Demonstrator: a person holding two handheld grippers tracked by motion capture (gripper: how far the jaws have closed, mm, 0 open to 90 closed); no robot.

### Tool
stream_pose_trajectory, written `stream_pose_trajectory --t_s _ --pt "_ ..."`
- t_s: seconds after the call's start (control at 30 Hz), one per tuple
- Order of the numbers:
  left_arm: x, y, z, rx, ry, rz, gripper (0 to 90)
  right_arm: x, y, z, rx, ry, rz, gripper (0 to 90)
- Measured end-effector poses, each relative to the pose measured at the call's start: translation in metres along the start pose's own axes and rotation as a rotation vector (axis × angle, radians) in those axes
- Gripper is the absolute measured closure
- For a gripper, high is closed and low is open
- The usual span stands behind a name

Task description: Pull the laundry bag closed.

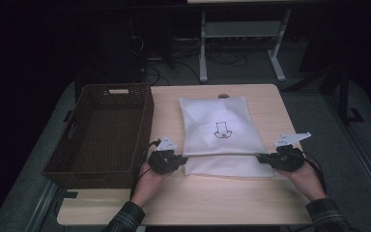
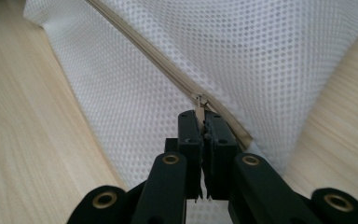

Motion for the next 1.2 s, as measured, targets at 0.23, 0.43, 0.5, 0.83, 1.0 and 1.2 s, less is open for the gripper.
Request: stream_pose_trajectory --t_s 0.23,0.43,0.5,0.83,1.0,1.2 --pt "-0.003 0.0 0.0 -0.001 0.011 0.012 83.1 0.009 -0.009 0.008 -0.002 -0.024 -0.026 86.1" --pt "-0.003 0.001 -0.002 -0.002 0.013 0.012 83.1 0.018 -0.018 0.015 0.007 -0.03 -0.057 85.7" --pt "-0.003 0.001 -0.003 -0.007 0.017 0.012 82.9 0.019 -0.019 0.015 0.005 -0.03 -0.059 84.7" --pt "-0.003 0.0 0.0 0.015 0.021 0.016 53.2 0.023 -0.02 0.015 0.067 -0.041 -0.088 53.9" --pt "-0.001 0.0 0.003 0.023 0.014 0.019 28.7 0.019 -0.019 0.012 0.077 -0.02 -0.093 36.8" --pt "0.005 -0.003 0.006 0.003 -0.013 -0.007 13.8 0.012 -0.016 0.012 0.077 -0.069 -0.085 28.3"
Point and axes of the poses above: each handheld gripper's, and its own axes: z roughly backward along the jaws, y roughly out of its top, x roughly to its right, the point moved 5 cm from there along -z, roughly forward along the jaws, and after that the axes turned 7 degrees about y, right-handed, at the moved point
